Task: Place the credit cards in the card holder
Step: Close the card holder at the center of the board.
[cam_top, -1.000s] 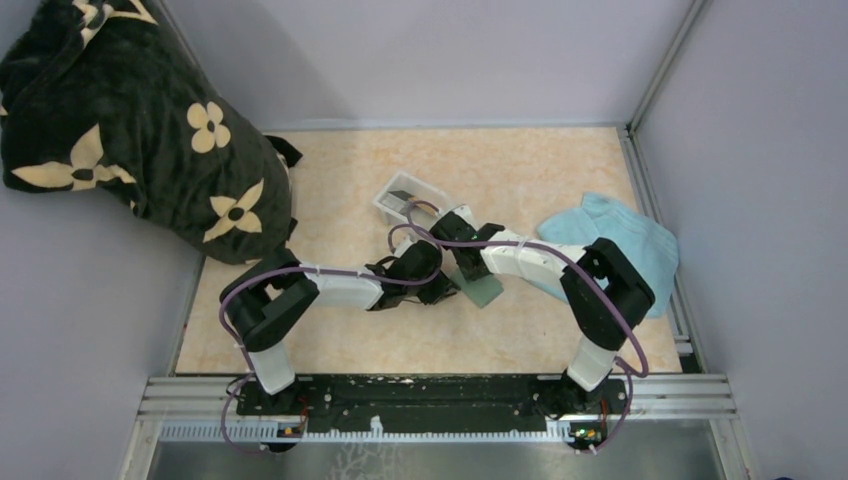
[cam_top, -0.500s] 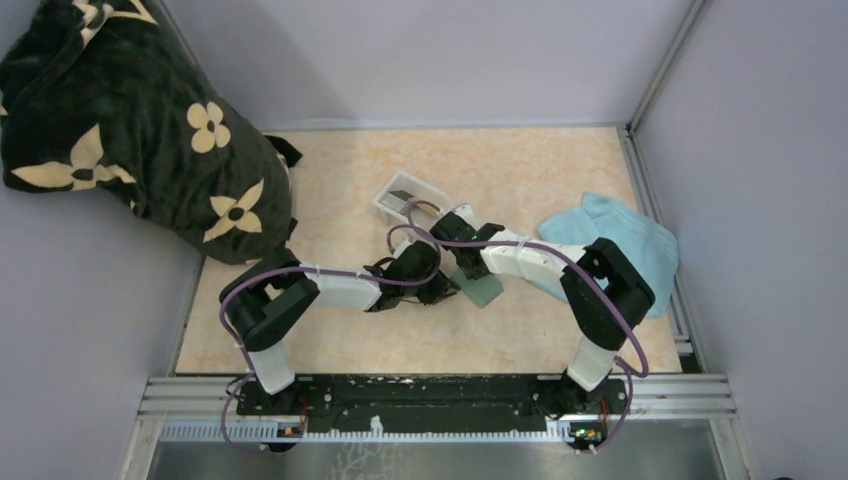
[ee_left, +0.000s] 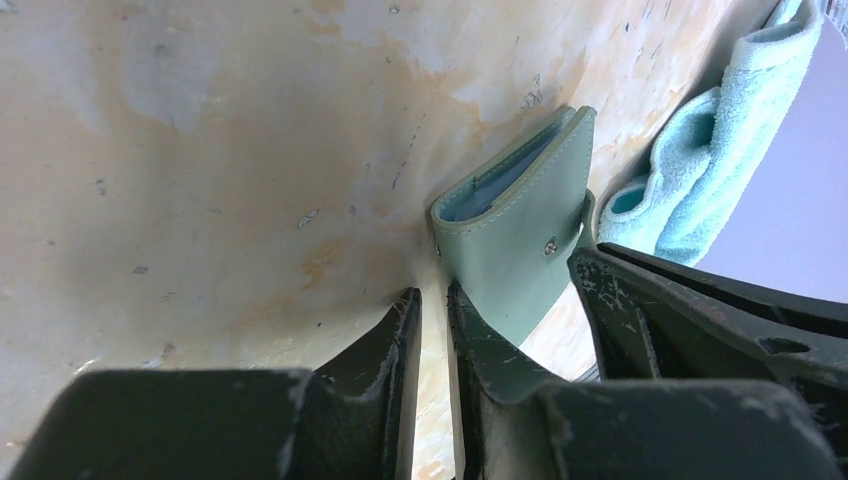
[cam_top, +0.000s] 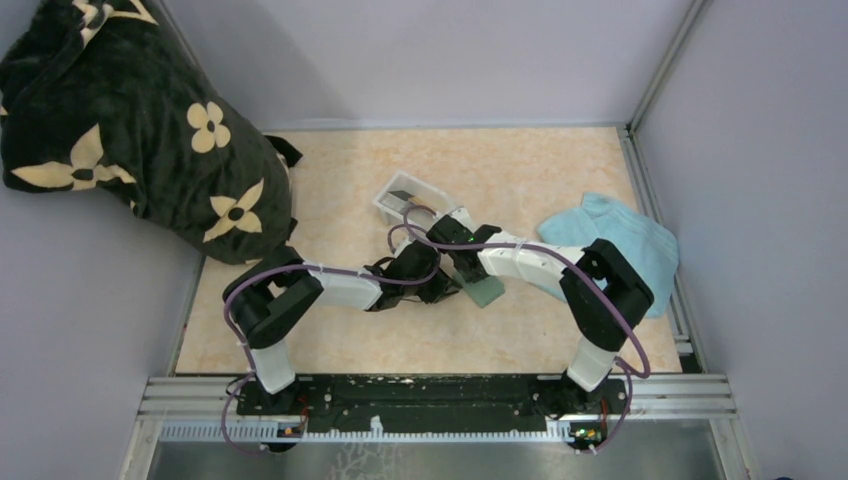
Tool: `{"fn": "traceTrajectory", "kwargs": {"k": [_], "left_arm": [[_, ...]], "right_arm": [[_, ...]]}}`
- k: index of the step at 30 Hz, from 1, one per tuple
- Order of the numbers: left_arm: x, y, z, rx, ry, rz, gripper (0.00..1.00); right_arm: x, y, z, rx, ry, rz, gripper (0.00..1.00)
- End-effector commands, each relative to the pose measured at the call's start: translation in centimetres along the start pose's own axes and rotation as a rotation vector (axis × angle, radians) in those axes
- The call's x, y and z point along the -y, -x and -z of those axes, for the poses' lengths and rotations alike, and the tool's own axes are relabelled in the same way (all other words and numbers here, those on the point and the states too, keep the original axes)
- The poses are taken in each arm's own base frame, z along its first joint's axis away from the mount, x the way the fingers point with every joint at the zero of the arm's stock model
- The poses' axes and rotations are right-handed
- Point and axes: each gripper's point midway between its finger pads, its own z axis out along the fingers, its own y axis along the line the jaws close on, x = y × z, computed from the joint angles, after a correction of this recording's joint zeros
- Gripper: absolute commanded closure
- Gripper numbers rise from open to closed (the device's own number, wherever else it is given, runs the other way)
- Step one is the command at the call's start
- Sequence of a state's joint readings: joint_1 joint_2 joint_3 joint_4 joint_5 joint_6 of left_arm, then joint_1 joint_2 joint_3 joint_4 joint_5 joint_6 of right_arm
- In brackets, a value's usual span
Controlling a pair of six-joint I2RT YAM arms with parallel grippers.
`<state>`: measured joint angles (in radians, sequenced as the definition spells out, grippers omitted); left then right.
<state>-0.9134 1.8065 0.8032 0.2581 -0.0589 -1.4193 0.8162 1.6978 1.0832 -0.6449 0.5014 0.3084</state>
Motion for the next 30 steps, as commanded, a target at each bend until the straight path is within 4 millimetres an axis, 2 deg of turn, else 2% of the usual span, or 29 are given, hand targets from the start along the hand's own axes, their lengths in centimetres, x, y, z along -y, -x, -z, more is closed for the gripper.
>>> {"fn": "traceTrajectory", "kwargs": {"k": [1, 4, 16, 26, 30], "left_arm": [[-6.2, -0.1, -0.9, 0.000, 0.189, -0.032, 0.77], [-6.3, -0.1, -1.0, 0.000, 0.188, -0.032, 0.77], [-6.5, -0.3, -1.1, -0.008, 0.189, -0.026, 0.78], [-6.6, -0.4, -1.1, -0.010, 0.183, -0.022, 0.78], [-6.9, -0.4, -1.0, -0.013, 0.187, -0.019, 0.78]], "right_arm": [[-0.5, 2.3, 1.9, 0.068, 0.029, -0.030, 0.88], [-0.5, 2.3, 1.9, 0.069, 0.026, -0.029, 0.84], [-0.7, 2.1, 2.2, 0.066, 0.028, -0.023, 0.84], [-0.8, 1.4, 1.7, 0.046, 0.021, -0.020, 0.94], [-0.7, 1.4, 1.6, 0.051, 0.014, -0.022, 0.94]]}}
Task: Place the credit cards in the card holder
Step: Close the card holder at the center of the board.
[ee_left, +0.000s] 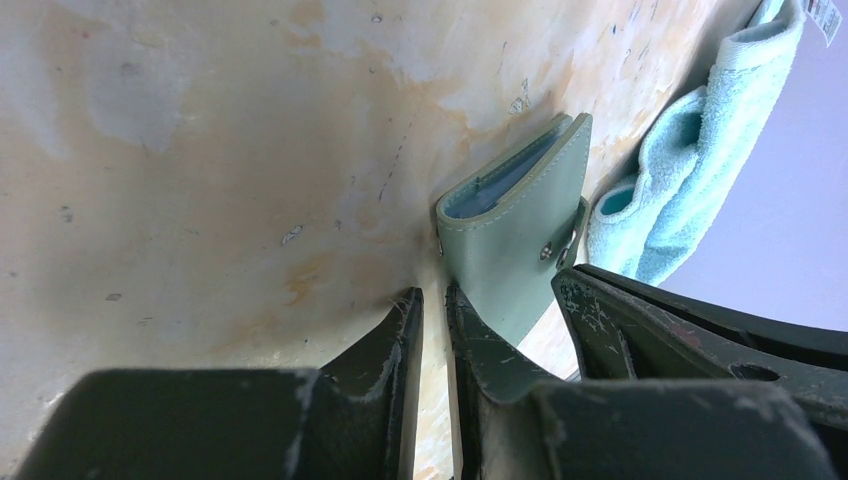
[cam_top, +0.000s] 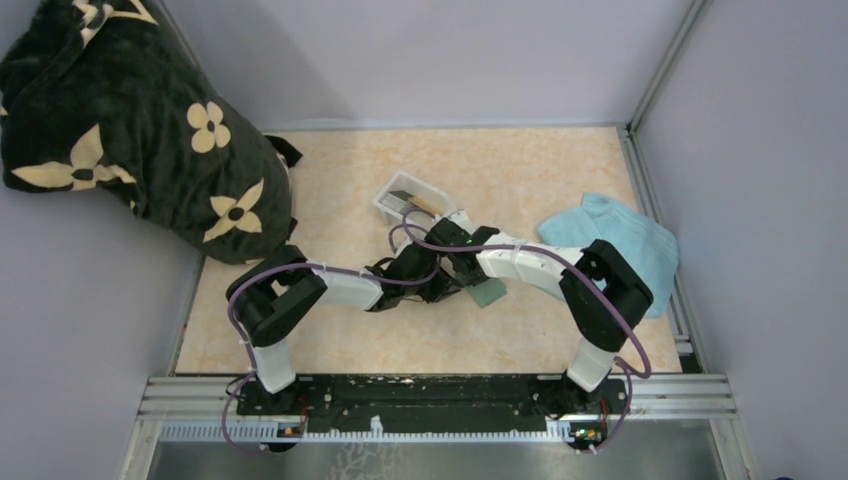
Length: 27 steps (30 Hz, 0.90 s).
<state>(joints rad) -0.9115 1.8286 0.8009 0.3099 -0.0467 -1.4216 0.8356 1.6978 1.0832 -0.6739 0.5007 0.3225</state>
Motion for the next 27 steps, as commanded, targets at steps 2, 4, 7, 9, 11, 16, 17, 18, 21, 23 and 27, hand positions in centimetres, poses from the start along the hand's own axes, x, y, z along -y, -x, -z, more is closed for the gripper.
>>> {"fn": "traceTrajectory", "kwargs": {"k": [2, 4, 7, 9, 11, 16, 17, 18, 21, 23, 27], "left_arm": [[-7.3, -0.3, -0.3, -0.005, 0.214, -0.022, 0.78], [-7.3, -0.3, -0.3, -0.007, 0.214, -0.023, 0.78], [-7.3, -0.3, -0.3, -0.008, 0.212, -0.026, 0.78], [-7.2, -0.4, -0.3, -0.010, 0.210, -0.029, 0.78], [-7.2, -0.4, -0.3, -0.012, 0.210, -0.030, 0.78], [-7.4, -0.4, -0.2, -0.014, 0.211, -0.033, 0.78], [-7.4, -0.3, -0.2, -0.013, 0.210, -0.033, 0.78], [-7.4, -0.2, -0.2, -0.012, 0.210, -0.034, 0.78], [-7.5, -0.3, -0.1, -0.016, 0.208, -0.036, 0.78], [-7.5, -0.2, -0.2, -0.017, 0.209, -0.037, 0.78], [-7.5, -0.3, -0.2, -0.022, 0.207, -0.039, 0.78]], "right_arm": [[0.0, 2.2, 1.4, 0.072, 0.001, -0.033, 0.93], [0.1, 2.2, 1.5, 0.074, -0.011, -0.022, 0.86], [0.1, 2.4, 2.0, 0.088, -0.019, -0.014, 0.77], [0.1, 2.2, 2.0, 0.087, -0.021, -0.007, 0.77], [0.1, 2.0, 1.9, 0.080, -0.028, -0.003, 0.76], [0.2, 1.7, 1.6, 0.073, -0.045, 0.002, 0.79], [0.4, 1.7, 1.5, 0.071, -0.055, 0.005, 0.79], [0.5, 1.6, 1.5, 0.072, -0.066, 0.007, 0.78], [0.9, 1.9, 1.5, 0.082, -0.082, 0.006, 0.77], [1.0, 1.9, 1.5, 0.083, -0.093, 0.008, 0.77], [1.2, 1.9, 1.3, 0.080, -0.106, 0.014, 0.77]]}}
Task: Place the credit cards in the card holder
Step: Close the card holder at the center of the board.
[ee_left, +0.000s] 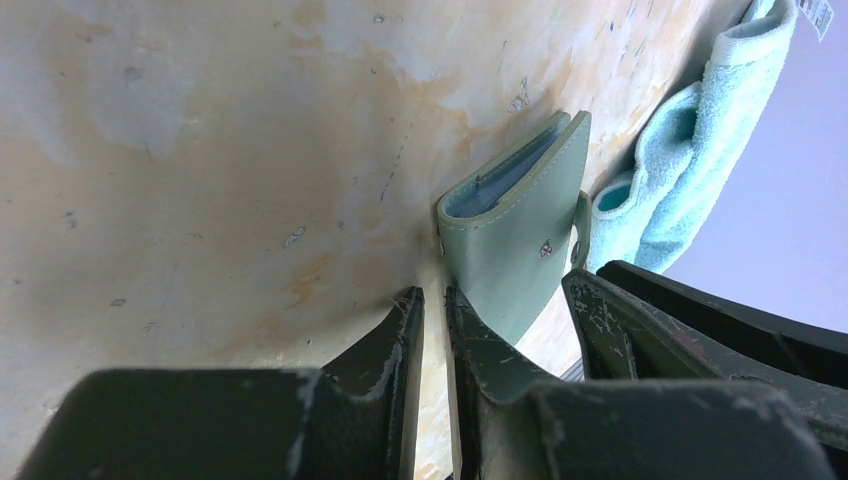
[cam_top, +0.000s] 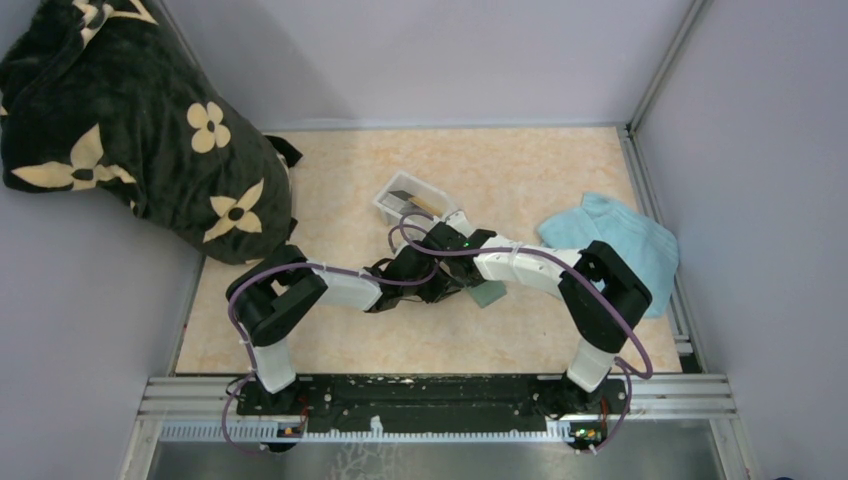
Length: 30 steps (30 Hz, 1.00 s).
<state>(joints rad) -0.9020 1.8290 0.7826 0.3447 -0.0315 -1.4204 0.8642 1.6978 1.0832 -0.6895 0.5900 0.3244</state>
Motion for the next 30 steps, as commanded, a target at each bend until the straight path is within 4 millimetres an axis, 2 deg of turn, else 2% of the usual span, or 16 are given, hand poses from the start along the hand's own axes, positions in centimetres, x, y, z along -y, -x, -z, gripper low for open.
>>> {"fn": "traceTrajectory", "kwargs": {"k": [1, 23, 30], "left_arm": [[-7.5, -0.4, -0.1, -0.015, 0.225, -0.044, 0.78], [-8.3, -0.6, -0.1, -0.027, 0.229, -0.030, 0.79], [-8.3, -0.7, -0.3, -0.032, 0.227, -0.026, 0.79]], "right_arm": [[0.4, 1.7, 0.7, 0.050, -0.026, -0.014, 0.78], [-0.4, 0.6, -0.6, 0.014, -0.025, 0.005, 0.79], [-0.7, 0.6, -0.3, 0.016, -0.003, -0.001, 0.71]]}}
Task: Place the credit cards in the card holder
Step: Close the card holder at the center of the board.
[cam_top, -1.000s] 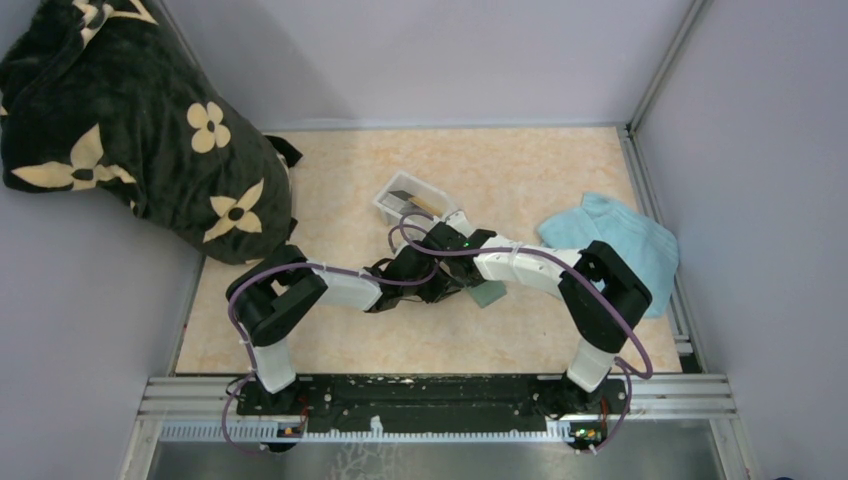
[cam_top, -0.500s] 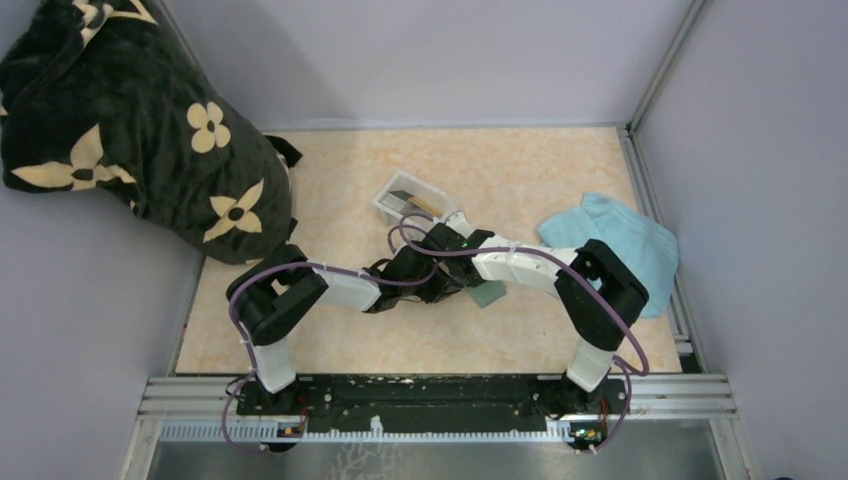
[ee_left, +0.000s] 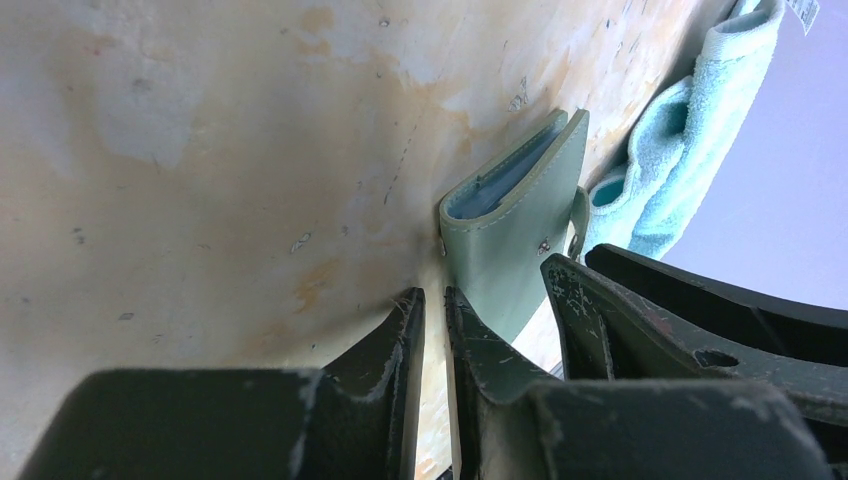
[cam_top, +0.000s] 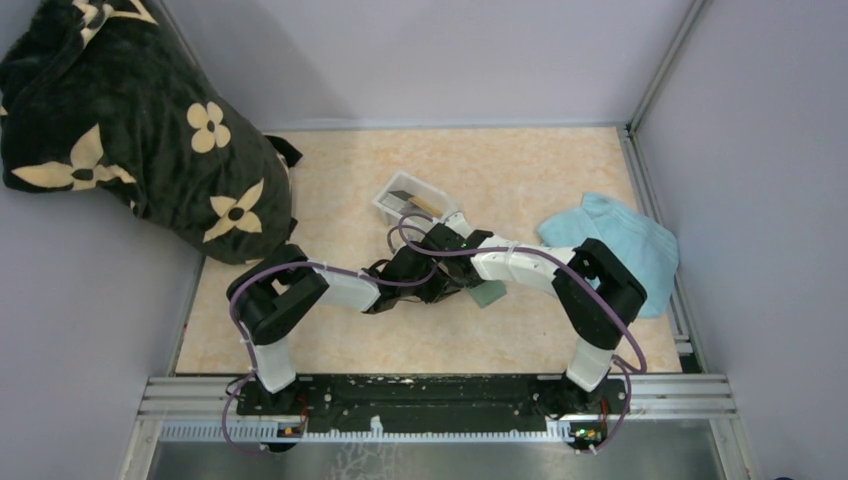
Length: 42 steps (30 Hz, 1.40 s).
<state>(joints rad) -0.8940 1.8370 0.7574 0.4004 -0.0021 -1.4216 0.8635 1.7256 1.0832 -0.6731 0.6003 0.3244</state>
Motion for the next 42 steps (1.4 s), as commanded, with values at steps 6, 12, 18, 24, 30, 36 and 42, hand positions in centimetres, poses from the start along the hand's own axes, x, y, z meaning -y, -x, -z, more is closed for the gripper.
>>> {"fn": "traceTrajectory", "kwargs": {"k": [6, 12, 18, 24, 30, 36, 42], "left_arm": [[-8.3, -0.5, -0.2, -0.014, 0.253, -0.030, 0.79], [-8.3, -0.6, -0.3, -0.016, 0.252, -0.028, 0.79], [-8.5, -0.5, -0.3, -0.018, 0.254, -0.026, 0.79], [-8.5, -0.5, -0.3, -0.020, 0.253, -0.028, 0.79], [-8.5, -0.4, -0.3, -0.022, 0.250, -0.029, 0.79], [-8.5, -0.2, -0.2, -0.019, 0.249, -0.029, 0.79], [-8.5, 0.0, -0.2, -0.020, 0.246, -0.032, 0.79]], "right_arm": [[-0.3, 0.5, 0.2, 0.016, -0.002, -0.004, 0.70], [-0.1, 0.5, 0.0, 0.016, -0.023, 0.002, 0.87], [0.0, 0.6, 0.0, 0.016, -0.034, 0.005, 0.94], [0.4, 0.5, -0.1, 0.014, -0.054, 0.007, 0.81], [0.3, 0.7, -0.1, 0.014, -0.050, 0.008, 0.76], [0.5, 0.8, -0.3, 0.012, -0.075, 0.016, 0.76], [1.1, 1.5, 0.0, 0.032, -0.104, 0.015, 0.76]]}}
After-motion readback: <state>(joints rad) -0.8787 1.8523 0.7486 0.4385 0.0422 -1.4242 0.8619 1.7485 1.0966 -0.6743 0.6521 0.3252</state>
